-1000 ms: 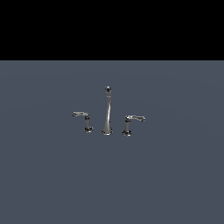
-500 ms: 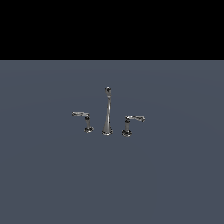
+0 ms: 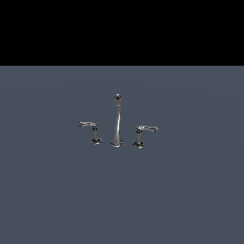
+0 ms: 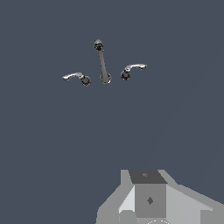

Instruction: Turn on the faucet by rotating a designated handle.

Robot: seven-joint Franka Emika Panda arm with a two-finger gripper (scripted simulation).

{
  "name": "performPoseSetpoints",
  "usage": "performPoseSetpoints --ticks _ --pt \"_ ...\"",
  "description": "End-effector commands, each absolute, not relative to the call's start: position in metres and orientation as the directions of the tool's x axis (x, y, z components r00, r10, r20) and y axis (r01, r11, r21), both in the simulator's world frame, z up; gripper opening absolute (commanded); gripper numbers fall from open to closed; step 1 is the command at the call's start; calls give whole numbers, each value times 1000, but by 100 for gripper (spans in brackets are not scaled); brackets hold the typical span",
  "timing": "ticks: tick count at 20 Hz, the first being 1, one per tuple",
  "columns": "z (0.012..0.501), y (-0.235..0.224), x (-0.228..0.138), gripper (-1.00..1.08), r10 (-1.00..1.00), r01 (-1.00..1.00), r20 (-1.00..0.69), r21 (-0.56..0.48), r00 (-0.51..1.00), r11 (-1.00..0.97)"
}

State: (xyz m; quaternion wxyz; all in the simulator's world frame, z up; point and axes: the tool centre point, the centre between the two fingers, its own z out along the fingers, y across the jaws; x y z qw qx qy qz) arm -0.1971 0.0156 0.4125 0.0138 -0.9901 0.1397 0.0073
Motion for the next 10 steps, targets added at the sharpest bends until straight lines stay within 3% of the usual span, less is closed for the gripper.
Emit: performPoseSetpoints --ticks 1,10 --pt "397 18 -185 -100 -340 -340 -18 -24 940 -940" --pt "342 21 -141 -100 -553 -553 -19 -21 833 -833"
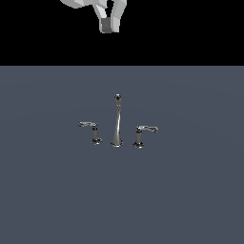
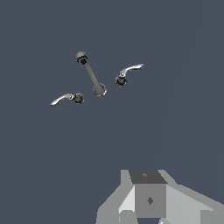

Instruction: Turn on the faucet by rotating a designated handle.

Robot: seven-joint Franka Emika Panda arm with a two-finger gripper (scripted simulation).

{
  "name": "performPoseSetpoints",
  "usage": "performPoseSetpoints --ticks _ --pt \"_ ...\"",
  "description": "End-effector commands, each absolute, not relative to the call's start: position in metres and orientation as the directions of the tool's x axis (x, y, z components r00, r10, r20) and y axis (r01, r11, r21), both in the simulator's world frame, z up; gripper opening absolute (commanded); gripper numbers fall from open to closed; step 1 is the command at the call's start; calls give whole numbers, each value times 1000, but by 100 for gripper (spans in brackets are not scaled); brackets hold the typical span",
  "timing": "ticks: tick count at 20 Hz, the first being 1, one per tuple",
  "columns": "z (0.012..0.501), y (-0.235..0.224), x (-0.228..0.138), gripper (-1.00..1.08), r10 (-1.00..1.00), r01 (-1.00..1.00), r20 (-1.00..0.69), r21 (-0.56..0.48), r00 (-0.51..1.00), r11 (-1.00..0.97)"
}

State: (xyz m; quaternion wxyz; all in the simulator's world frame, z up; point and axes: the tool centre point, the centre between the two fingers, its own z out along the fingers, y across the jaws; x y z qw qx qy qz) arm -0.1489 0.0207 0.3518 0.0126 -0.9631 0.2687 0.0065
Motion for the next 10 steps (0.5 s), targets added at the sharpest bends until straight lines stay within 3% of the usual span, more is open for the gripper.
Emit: performPoseSetpoints --ticks 1,10 --pt "336 20 -137 -100 -574 -575 -19 -20 818 -818" --pt "282 10 -93 -100 -750 -750 -19 -16 661 -661"
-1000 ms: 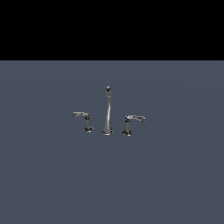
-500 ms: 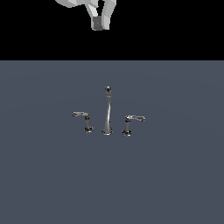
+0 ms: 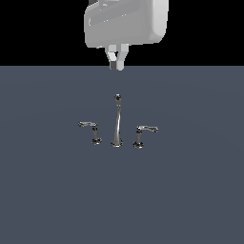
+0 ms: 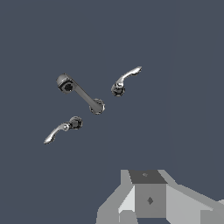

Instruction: Turn on the faucet by rotating a designated handle.

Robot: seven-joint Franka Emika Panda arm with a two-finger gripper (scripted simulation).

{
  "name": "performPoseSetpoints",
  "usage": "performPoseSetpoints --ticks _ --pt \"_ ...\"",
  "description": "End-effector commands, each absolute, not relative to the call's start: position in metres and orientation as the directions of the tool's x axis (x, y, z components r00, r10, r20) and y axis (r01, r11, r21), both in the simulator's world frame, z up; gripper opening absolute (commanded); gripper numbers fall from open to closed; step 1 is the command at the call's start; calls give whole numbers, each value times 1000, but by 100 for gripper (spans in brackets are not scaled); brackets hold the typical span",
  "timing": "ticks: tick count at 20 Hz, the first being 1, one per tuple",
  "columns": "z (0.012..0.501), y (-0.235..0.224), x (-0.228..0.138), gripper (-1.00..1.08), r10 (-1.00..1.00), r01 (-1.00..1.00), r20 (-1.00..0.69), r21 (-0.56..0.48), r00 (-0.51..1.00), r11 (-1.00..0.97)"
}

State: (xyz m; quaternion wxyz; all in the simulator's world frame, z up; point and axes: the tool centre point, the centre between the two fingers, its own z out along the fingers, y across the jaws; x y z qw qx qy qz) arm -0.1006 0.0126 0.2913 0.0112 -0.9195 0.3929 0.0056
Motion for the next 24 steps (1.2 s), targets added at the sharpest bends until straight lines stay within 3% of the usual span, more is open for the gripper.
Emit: performPoseSetpoints --ticks 1,24 --pt "276 9 -89 -100 -767 -767 -18 -16 641 -641" --pt "134 -70 0 -100 -998 -998 -4 -2 69 -69"
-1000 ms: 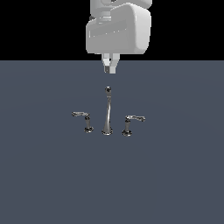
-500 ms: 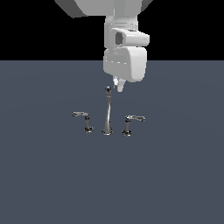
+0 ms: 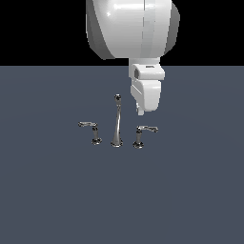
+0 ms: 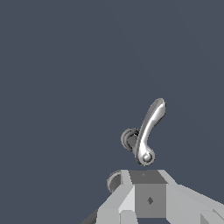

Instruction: Turn on the faucet by rotating a designated handle.

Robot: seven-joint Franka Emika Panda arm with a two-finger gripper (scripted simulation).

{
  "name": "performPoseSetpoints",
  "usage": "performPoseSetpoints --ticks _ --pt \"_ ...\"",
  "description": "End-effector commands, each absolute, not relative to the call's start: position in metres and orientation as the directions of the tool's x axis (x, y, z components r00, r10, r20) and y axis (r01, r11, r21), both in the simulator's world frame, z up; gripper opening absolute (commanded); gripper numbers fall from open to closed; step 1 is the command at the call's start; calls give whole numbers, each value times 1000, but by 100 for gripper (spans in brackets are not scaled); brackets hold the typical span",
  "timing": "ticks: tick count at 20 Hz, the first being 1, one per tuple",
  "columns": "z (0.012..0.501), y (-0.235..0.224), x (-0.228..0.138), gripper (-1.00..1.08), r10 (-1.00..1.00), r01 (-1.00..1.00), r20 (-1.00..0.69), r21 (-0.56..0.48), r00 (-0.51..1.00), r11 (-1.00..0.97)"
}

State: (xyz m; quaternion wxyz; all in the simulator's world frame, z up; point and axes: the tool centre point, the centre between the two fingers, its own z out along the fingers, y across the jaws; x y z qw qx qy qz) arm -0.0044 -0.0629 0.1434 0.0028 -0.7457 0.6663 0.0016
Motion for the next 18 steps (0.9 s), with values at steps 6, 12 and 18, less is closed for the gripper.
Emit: performPoseSetpoints --ticks 6,12,18 --pt "105 -94 12 -100 -998 -998 0 -1 -66 66" --pt "87 -110 17 -100 -989 -989 2 0 -148 148" --pt "85 -113 18 -100 -987 -987 0 0 -162 162"
